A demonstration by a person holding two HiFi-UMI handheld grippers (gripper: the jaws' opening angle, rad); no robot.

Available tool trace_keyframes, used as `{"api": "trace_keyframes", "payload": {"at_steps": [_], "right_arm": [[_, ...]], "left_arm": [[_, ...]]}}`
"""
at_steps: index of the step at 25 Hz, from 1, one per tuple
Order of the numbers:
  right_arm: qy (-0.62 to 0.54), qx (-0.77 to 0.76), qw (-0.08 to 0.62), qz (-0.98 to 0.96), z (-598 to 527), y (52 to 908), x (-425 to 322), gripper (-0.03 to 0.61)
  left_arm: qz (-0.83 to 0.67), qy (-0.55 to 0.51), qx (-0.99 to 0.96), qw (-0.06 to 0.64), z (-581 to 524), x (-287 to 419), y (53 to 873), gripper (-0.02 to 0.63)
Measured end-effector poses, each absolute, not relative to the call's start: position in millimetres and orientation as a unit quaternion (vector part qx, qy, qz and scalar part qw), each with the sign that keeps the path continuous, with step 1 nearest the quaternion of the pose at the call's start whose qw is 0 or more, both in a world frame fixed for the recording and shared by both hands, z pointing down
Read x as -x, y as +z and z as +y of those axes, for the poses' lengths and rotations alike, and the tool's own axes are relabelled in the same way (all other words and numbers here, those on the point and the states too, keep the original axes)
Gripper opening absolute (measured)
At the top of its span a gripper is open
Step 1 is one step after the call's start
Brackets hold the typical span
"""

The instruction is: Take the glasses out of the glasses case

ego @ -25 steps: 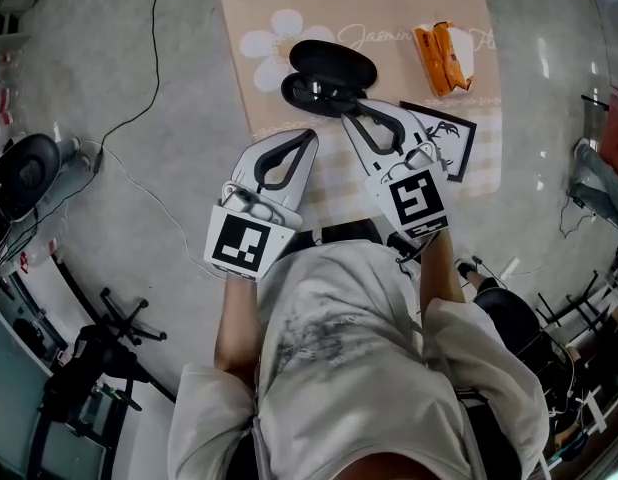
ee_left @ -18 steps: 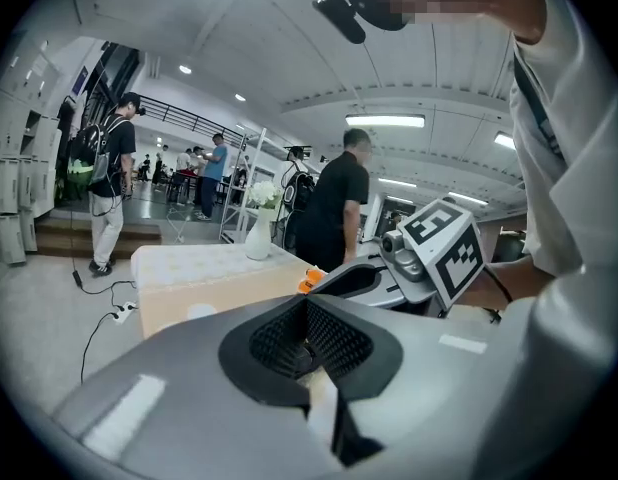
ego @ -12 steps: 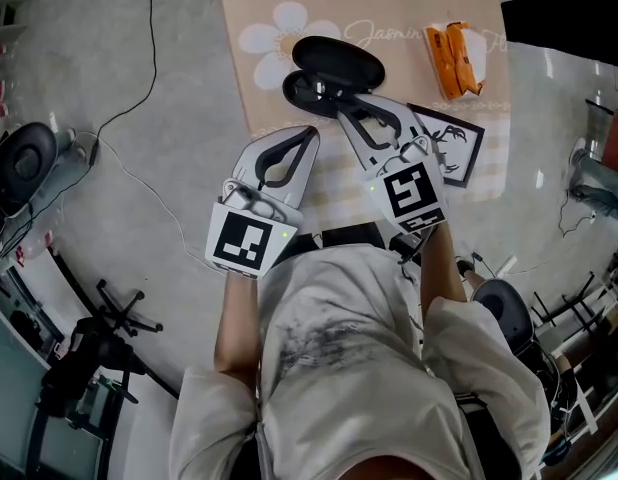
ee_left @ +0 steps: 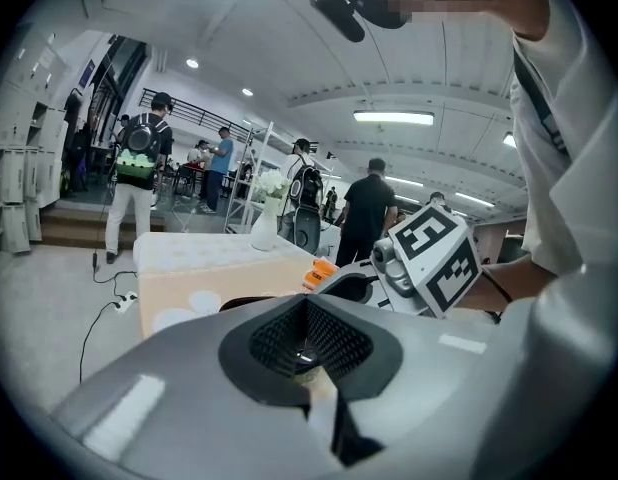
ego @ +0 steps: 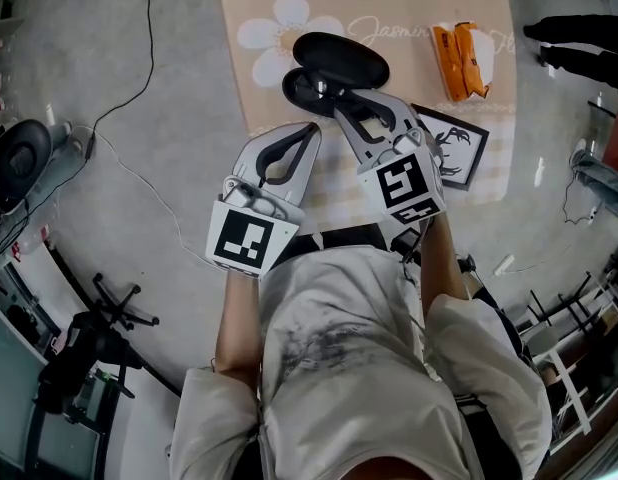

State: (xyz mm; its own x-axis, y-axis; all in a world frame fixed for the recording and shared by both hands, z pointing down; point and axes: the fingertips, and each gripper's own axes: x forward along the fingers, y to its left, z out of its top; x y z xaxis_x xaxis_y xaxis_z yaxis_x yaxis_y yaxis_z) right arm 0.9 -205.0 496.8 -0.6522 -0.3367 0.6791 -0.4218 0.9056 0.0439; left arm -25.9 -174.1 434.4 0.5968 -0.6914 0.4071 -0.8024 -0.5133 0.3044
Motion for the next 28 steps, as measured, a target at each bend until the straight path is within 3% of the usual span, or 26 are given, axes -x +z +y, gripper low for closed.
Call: {"api": "trace_keyframes", "payload": {"at_steps": [28], "right_arm": [[0.009,-0.162,0.436,-0.885,-203.3,547.8,7.0,0.112]], "left_arm": [[-0.437,0.122,-0.855,0.253,-173.4,27.6,461.3,0.006]]}}
